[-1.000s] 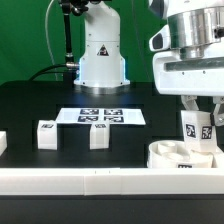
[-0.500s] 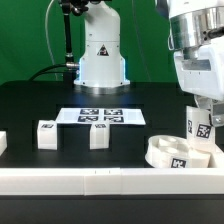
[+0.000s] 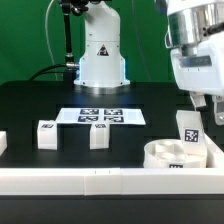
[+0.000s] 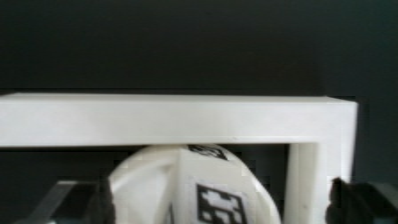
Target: Assemble stool
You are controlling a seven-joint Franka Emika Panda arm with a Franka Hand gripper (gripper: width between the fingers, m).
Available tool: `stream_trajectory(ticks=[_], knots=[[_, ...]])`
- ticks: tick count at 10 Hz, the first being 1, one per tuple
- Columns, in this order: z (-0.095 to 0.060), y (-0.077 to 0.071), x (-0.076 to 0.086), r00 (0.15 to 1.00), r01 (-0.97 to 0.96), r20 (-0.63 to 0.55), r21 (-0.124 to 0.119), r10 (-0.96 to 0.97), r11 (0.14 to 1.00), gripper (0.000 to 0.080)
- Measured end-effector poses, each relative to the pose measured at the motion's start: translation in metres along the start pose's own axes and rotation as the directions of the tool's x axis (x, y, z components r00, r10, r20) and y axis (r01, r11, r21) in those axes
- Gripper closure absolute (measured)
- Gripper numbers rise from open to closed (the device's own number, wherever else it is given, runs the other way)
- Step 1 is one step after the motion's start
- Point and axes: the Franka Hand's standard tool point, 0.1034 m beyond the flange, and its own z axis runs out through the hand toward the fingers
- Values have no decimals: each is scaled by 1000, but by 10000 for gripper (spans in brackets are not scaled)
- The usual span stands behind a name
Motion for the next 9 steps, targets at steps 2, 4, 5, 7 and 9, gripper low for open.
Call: stream_trajectory(ticks=[2, 4, 5, 7, 9], knots=[[-14, -9, -4, 999, 39, 18, 19, -39, 999, 152], [-11, -8, -4, 994, 106, 15, 17, -106, 994, 151], [-10, -6, -6, 980, 200, 17, 5, -200, 980, 151], [-10, -2, -18, 903, 429, 43, -67, -427, 901, 151], [-12, -3, -19, 713, 700, 70, -101, -697, 707, 151]])
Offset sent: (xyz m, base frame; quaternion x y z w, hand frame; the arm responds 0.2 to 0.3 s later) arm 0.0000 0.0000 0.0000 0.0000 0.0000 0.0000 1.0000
